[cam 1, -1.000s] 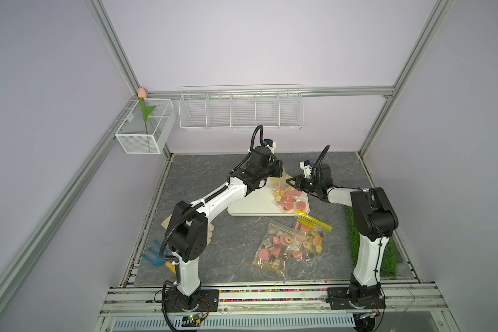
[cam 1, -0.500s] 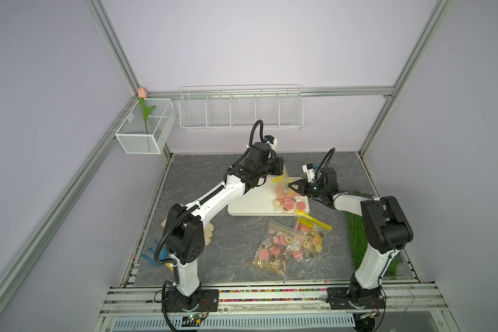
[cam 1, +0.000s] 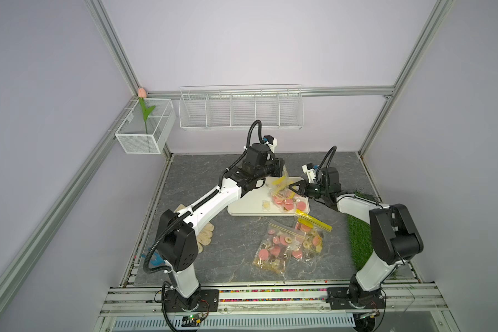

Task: Pour cookies out of the ziploc bag
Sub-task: 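Pour the cookies out of the ziploc bag onto the tray.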

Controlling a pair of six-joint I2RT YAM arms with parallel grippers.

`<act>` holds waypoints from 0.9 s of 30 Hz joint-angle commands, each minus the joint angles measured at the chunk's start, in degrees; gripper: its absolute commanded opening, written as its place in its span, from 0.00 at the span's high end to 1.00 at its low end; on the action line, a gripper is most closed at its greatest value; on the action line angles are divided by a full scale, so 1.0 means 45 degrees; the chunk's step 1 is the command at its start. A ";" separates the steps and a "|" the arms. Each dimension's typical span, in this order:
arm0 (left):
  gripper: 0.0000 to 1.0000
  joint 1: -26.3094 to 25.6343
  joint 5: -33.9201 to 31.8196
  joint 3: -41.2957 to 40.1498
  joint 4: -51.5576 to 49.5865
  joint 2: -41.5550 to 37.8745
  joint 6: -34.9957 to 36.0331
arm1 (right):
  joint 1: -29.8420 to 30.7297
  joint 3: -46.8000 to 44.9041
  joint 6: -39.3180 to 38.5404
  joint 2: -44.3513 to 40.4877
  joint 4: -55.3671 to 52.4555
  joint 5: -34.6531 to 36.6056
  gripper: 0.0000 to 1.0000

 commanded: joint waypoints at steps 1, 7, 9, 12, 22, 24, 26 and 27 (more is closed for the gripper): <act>1.00 -0.0027 -0.0147 -0.0287 -0.0005 -0.0786 0.0072 | 0.0049 -0.0090 -0.0513 -0.1124 -0.1229 0.0420 0.93; 0.88 -0.0027 -0.0534 -0.0536 -0.0679 -0.1205 0.0243 | 0.0031 0.0052 -0.0794 -0.2774 -0.3398 0.1140 0.93; 0.79 -0.0027 -0.0527 -0.0677 -0.0730 -0.1339 0.0230 | 0.0043 0.0067 -0.0839 -0.3452 -0.3938 0.1447 0.93; 0.71 -0.0027 -0.0496 -0.0940 -0.0690 -0.1555 0.0084 | -0.0007 0.0453 -0.0900 -0.4068 -0.5026 0.1929 0.93; 0.11 -0.0027 -0.0295 -0.1816 -0.0791 -0.2261 -0.0335 | -0.0487 0.1179 -0.1122 -0.5684 -0.7219 0.3442 0.93; 0.02 -0.0027 -0.0240 -0.2028 -0.0737 -0.2391 -0.0386 | -0.0897 0.1110 -0.1024 -0.5885 -0.7278 0.3698 0.93; 0.00 -0.0021 -0.0138 -0.2188 -0.0724 -0.2514 -0.0435 | -0.1332 0.1106 -0.0976 -0.5981 -0.7279 0.3794 0.93; 0.00 -0.0012 -0.0060 -0.2221 -0.0734 -0.2569 -0.0473 | -0.1532 0.1107 -0.0952 -0.6006 -0.7280 0.3829 0.93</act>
